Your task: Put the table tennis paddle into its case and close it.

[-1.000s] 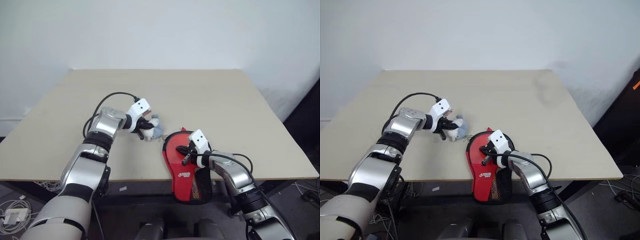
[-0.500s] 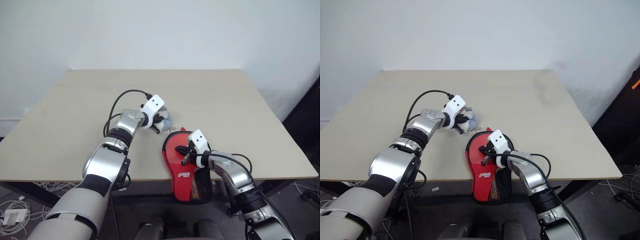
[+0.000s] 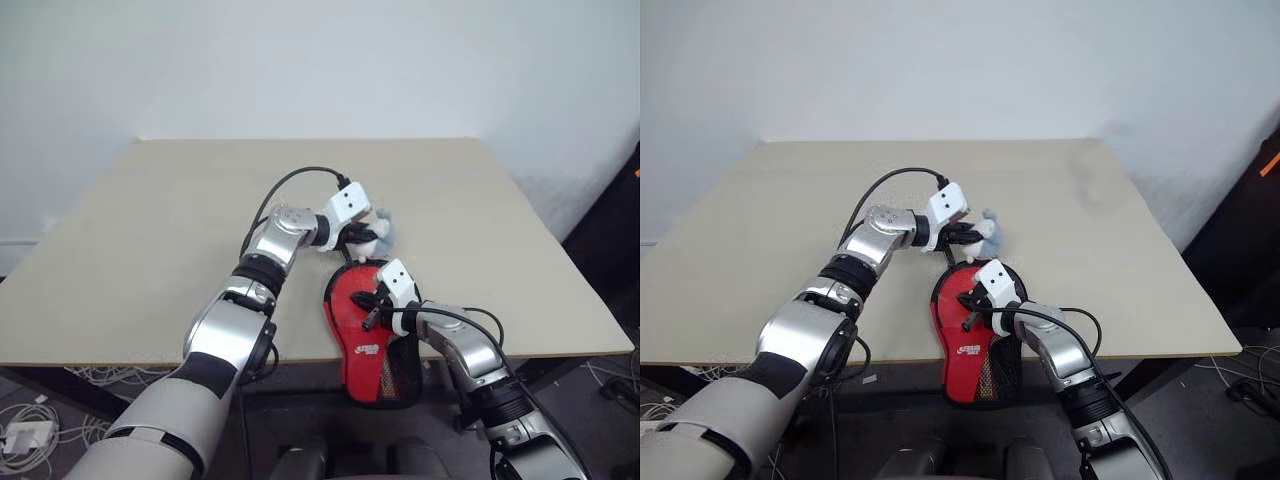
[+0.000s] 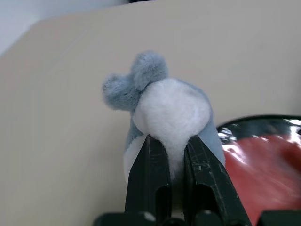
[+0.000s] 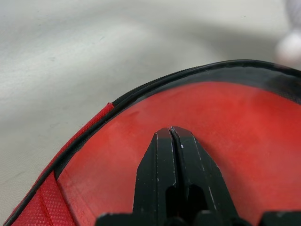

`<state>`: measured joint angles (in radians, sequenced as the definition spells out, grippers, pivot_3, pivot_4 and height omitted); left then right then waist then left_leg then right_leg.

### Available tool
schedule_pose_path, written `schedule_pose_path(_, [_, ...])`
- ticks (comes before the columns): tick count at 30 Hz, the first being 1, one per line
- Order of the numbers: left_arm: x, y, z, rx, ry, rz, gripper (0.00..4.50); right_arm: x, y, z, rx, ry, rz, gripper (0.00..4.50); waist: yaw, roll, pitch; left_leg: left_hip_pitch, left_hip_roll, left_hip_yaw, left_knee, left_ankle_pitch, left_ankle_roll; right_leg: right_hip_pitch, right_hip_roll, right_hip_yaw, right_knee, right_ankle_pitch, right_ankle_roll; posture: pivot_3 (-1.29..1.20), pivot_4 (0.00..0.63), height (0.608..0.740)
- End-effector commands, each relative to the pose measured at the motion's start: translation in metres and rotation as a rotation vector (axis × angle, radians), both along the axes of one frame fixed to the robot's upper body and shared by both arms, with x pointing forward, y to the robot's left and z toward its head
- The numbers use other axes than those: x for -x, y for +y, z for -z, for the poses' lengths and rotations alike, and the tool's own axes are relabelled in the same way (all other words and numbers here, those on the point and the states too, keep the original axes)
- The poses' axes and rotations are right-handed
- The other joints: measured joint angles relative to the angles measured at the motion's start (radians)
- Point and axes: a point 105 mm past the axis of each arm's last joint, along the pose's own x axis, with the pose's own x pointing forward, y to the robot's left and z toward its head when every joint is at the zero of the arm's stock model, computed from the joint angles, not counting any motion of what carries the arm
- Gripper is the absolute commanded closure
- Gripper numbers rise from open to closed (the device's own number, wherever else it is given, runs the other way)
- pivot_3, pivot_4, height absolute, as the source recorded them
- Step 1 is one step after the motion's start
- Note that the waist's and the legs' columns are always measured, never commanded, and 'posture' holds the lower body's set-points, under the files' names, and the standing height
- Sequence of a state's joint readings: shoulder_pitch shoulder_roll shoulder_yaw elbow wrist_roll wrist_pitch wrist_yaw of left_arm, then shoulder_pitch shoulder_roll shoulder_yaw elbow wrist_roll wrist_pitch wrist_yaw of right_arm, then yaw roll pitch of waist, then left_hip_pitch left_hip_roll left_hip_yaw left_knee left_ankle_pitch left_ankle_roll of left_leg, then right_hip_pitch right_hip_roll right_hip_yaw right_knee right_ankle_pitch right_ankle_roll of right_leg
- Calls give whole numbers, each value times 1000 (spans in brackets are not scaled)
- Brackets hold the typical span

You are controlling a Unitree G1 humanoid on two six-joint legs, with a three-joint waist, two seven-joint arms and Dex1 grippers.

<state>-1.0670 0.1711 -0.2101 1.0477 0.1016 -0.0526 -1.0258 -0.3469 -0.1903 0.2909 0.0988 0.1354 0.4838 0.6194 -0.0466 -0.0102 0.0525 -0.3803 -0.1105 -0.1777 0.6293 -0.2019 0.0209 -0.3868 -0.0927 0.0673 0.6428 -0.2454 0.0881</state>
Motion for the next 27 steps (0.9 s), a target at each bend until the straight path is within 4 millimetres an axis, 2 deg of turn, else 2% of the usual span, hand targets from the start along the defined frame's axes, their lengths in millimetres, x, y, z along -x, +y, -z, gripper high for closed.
schedule_pose_path(1, [16,-11,-13,-2,-57,153,4492,5,2,10,17,40,-15,4500,0,0,0,0,0,-1,0,0,0,0,0,0,0,0,0,0,0,739])
schedule_pose_path(5, [27,-8,2,-45,-16,209,4492,5,2,10,18,40,-17,4500,0,0,0,0,0,-1,0,0,0,0,0,0,0,0,0,0,0,739])
schedule_pose_path(8, [27,-6,4,-51,17,192,3675,6,2,11,20,40,-19,4500,1,0,0,0,1,-1,0,0,0,1,0,0,0,0,0,0,0,739])
schedule_pose_path(11, [24,-3,0,-45,10,169,2571,7,3,11,21,41,-22,4500,0,0,0,1,2,-1,0,0,0,1,0,0,0,0,0,0,0,739])
schedule_pose_path(18, [10,10,-23,-18,-29,100,157,8,4,11,23,43,-38,4500,-1,0,0,1,2,-1,0,0,0,1,1,0,0,0,0,0,0,739])
schedule_pose_path(19, [7,13,-29,-6,-41,81,43,9,4,11,23,43,-41,4500,-1,0,0,1,2,-1,0,0,0,1,2,0,0,0,0,0,0,739])
schedule_pose_path(27, [3,41,-90,136,-92,30,43,18,1,4,40,32,-84,4500,-1,0,0,1,5,-1,0,0,0,1,2,0,0,0,0,0,0,739])
